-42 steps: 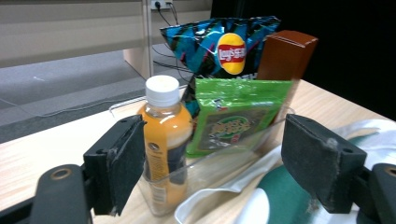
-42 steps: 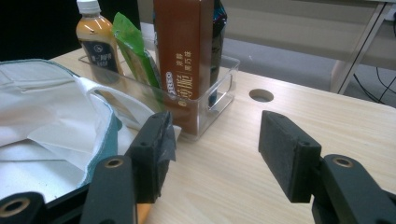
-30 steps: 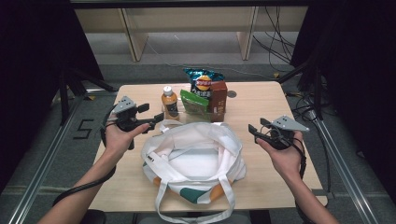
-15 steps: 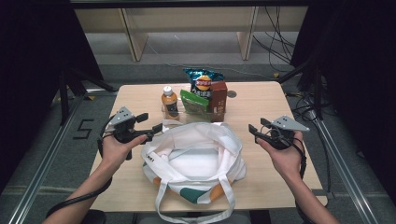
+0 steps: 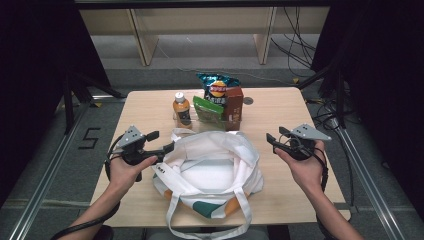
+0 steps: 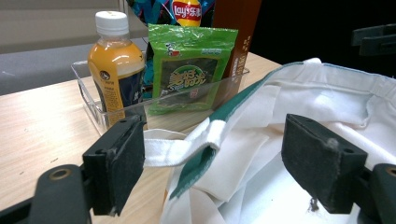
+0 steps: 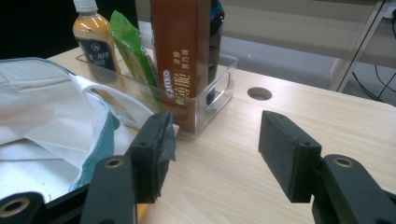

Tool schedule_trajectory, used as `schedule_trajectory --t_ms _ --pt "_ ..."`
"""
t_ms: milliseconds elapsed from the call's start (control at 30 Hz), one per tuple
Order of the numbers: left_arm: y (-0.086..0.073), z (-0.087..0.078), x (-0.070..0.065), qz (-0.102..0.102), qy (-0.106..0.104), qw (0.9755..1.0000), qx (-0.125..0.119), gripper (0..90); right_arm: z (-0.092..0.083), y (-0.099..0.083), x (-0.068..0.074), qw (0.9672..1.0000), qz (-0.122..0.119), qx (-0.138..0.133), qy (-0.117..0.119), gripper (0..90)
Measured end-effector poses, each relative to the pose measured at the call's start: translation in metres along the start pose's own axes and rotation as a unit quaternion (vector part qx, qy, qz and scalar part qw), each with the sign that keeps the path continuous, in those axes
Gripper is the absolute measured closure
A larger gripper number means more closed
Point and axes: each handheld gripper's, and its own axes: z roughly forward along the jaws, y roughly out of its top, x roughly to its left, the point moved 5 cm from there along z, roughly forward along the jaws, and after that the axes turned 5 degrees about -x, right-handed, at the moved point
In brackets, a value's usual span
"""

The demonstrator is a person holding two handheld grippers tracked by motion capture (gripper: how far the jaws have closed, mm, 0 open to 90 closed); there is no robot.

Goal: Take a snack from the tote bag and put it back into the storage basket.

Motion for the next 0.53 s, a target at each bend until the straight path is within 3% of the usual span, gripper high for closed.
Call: schedule_trajectory --t_ms 267,533 --pt "-0.0057 -0.0023 -0.0014 0.008 -0.002 0.9999 -0.006 21.0 0.0005 -0.0001 -0.0003 1.0000 -0.001 -0.001 0.004 44.6" --pt "-0.0085 -0.0056 0.0037 0.001 0.004 1.0000 -0.005 20.8 0.0004 -0.0005 0.0003 1.0000 0.000 -0.001 0.005 44.6"
